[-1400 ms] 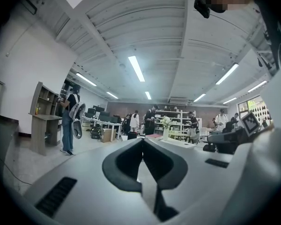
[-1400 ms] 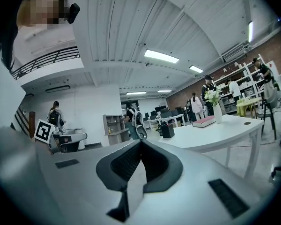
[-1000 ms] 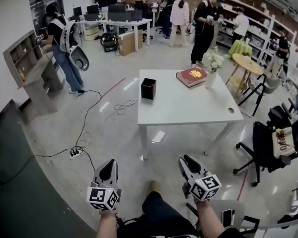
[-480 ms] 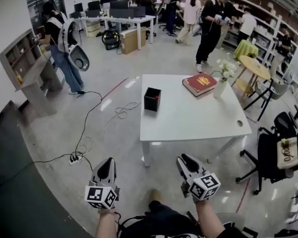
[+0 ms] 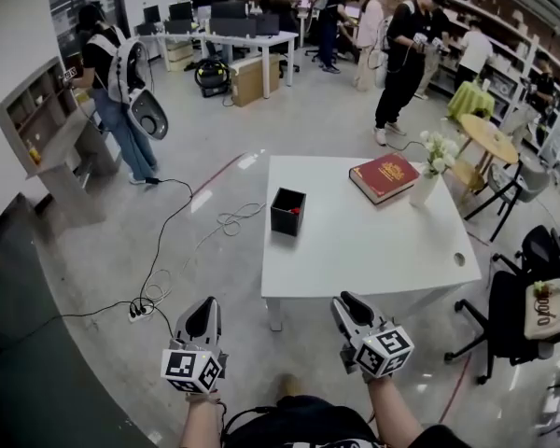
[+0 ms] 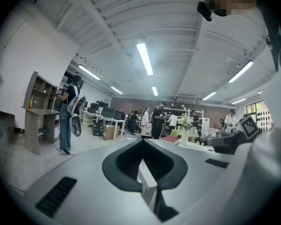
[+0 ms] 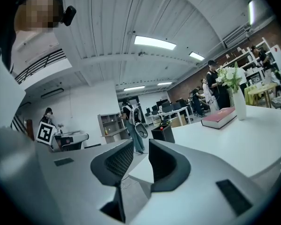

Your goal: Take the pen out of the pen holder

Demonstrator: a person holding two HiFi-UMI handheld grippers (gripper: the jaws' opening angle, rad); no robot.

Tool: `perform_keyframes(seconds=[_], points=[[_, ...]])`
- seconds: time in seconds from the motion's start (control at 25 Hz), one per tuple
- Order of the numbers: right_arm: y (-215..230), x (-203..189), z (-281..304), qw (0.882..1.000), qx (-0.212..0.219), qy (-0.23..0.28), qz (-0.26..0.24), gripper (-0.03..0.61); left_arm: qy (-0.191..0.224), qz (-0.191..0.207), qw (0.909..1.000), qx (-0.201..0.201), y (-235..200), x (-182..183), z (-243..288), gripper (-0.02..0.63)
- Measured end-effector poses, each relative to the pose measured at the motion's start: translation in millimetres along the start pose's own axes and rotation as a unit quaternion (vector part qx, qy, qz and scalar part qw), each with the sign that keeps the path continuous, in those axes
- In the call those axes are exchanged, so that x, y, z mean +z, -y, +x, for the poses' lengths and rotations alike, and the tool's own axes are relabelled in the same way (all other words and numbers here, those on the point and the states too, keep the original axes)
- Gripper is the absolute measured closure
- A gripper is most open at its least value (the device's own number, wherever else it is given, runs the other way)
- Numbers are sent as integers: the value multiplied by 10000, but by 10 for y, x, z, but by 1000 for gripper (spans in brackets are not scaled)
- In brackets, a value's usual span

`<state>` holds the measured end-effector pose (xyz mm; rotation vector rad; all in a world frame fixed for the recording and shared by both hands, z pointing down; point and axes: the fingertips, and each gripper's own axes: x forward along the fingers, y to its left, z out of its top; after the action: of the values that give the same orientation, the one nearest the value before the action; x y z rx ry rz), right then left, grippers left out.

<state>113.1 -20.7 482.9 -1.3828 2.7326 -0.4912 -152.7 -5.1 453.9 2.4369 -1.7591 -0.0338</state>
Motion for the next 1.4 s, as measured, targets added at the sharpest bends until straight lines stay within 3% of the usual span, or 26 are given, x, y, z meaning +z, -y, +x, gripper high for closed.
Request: perform_keyframes(seconds=[0.4, 0.76, 0.96, 1.4], points=[[414, 165, 401, 9998, 151, -81, -112, 466, 46, 27, 9998, -189, 104, 27, 713, 611], [526, 82, 587, 9994, 220, -251, -17, 466, -121, -27, 9996, -234, 84, -87, 918, 611], [554, -1, 786, 9988, 294, -401, 17, 466, -221, -101, 9995, -209, -37, -171, 1091, 611], [735, 140, 1498, 9991, 94, -404, 71, 466, -293, -156, 9979, -564, -440, -55, 1874, 611]])
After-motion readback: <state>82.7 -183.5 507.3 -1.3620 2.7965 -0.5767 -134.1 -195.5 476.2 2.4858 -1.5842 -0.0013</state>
